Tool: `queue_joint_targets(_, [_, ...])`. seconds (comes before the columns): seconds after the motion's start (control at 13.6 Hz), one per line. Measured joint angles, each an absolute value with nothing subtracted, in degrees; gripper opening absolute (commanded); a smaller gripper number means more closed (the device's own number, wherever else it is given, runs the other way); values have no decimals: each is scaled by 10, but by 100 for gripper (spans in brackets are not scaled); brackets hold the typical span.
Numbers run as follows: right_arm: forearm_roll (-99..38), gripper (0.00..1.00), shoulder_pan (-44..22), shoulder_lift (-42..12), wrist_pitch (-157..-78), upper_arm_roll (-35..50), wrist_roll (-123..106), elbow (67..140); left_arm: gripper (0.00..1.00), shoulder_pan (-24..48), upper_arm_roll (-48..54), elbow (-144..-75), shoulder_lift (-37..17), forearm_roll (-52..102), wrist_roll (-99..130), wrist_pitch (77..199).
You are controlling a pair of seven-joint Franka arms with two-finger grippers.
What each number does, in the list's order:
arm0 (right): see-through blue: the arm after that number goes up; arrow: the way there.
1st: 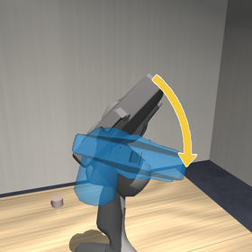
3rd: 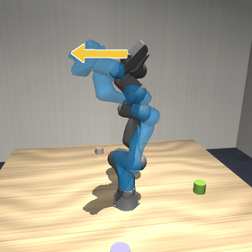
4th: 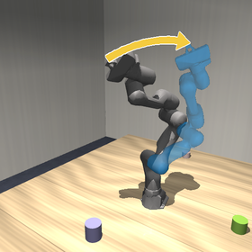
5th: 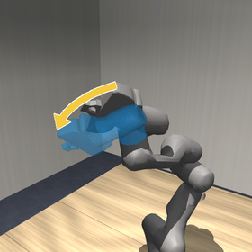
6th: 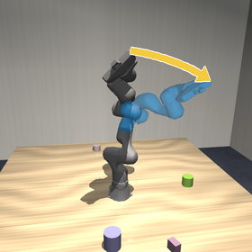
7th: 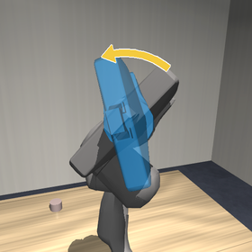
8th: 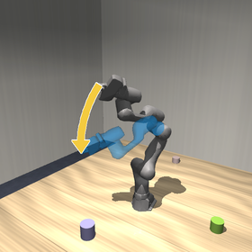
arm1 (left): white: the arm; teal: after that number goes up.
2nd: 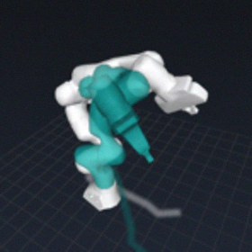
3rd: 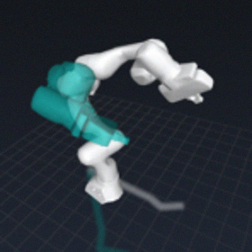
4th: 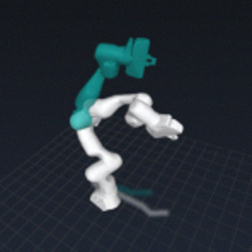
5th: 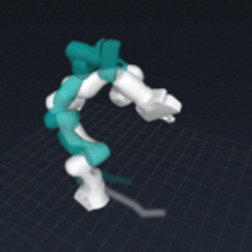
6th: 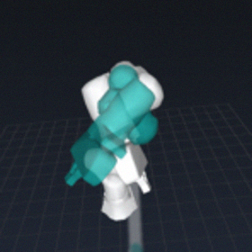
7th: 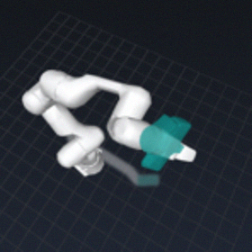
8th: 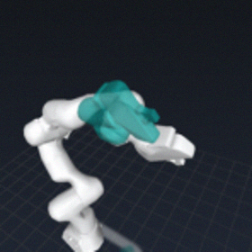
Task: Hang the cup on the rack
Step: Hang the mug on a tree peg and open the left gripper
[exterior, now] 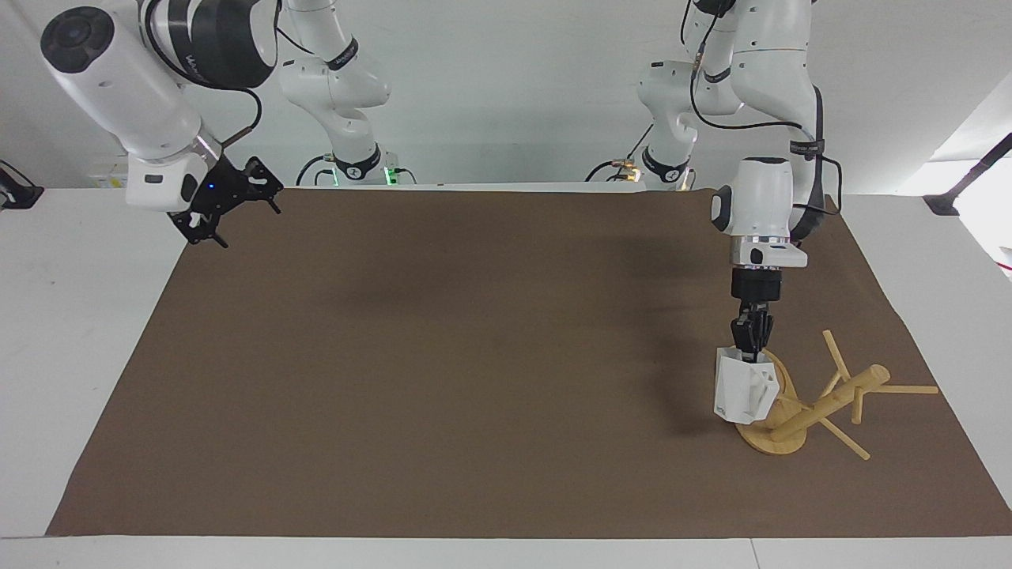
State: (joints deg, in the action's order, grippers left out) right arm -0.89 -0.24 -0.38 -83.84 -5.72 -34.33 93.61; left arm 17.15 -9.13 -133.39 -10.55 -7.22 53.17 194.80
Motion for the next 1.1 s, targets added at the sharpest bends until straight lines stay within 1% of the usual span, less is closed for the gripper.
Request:
queue_joint_targets(0.15, [0,100,-13,-1,-814,-87,-249,930,0,168,-91,-1325,-116,-72,532,1948])
queue_joint_targets(0.37, [25,100,-19,2,-807,-104,-159,930,0,160,-90,-1322,-121,-72,534,1948])
queue_joint_targets(0.66, [29,100,-21,4,-801,-114,-115,929,0,149,-90,-1322,-122,-72,536,1948])
queue_joint_targets(0.74, [29,100,-22,5,-801,-118,-115,929,6,147,-90,-1322,-122,-72,538,1948])
queue_joint_targets(0.81, [29,100,-24,7,-800,-123,-114,930,24,147,-90,-1322,-122,-72,539,1946])
queue_joint_targets(0.88, [29,100,-27,8,-800,-127,-114,930,32,147,-90,-1322,-122,-72,541,1942])
queue_joint_targets(1.1, [29,100,-28,10,-799,-130,-114,941,34,144,-90,-1320,-122,-72,544,1926])
